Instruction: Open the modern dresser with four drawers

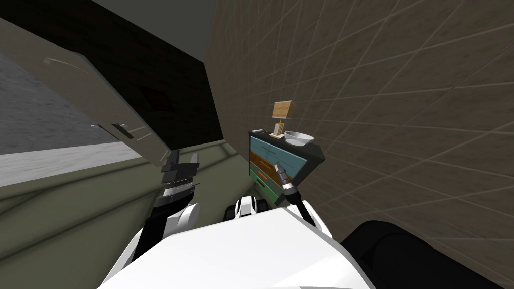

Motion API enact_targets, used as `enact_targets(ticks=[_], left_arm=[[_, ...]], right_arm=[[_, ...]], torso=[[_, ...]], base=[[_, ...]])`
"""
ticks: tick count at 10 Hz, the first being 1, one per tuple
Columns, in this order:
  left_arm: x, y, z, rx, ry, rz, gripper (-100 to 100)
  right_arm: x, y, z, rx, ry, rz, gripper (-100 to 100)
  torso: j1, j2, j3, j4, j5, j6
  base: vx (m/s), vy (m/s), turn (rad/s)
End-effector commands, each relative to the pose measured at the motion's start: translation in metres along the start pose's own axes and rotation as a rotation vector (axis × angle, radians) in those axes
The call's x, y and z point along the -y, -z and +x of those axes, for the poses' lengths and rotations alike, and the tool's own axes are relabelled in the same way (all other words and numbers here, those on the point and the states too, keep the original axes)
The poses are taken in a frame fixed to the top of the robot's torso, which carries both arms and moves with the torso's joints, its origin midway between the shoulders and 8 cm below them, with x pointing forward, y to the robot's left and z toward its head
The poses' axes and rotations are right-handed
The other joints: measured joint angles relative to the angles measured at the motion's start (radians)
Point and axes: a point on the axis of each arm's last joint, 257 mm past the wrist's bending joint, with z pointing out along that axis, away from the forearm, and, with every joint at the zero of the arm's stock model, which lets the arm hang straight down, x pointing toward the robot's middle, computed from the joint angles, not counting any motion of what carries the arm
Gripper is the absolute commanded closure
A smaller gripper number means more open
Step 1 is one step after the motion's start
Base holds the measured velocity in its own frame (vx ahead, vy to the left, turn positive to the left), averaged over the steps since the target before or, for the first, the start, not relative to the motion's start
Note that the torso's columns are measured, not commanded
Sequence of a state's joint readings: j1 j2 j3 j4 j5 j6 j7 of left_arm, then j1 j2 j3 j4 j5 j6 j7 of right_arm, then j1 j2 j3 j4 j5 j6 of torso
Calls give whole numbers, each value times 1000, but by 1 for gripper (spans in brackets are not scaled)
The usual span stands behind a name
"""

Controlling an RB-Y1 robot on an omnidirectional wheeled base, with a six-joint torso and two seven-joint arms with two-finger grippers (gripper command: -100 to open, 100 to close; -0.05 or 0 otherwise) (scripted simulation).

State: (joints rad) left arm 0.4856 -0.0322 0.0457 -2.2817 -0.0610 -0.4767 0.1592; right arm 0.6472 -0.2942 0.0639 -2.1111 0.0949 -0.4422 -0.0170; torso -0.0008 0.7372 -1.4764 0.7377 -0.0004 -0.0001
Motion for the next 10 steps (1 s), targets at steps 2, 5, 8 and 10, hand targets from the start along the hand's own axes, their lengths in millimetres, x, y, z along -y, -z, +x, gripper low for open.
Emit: enact_targets(ticks=[2,5,8,10], left_arm=[[0,0,0,0,0,0,0],[0,0,0,0,0,0,0],[0,0,0,0,0,0,0],[0,0,0,0,0,0,0]], right_arm=[[47,21,17,-87,33,142,-100],[105,64,35,-188,72,325,-100],[136,93,40,-251,106,429,-100],[164,125,43,-308,136,529,-100]], torso=[[2,2,1,0,1,0],[-1,1,0,0,0,0],[2,2,1,1,1,0],[2,-1,0,0,0,0]], base=[[-3,137,49],[18,110,68],[1,118,57],[33,141,65]])
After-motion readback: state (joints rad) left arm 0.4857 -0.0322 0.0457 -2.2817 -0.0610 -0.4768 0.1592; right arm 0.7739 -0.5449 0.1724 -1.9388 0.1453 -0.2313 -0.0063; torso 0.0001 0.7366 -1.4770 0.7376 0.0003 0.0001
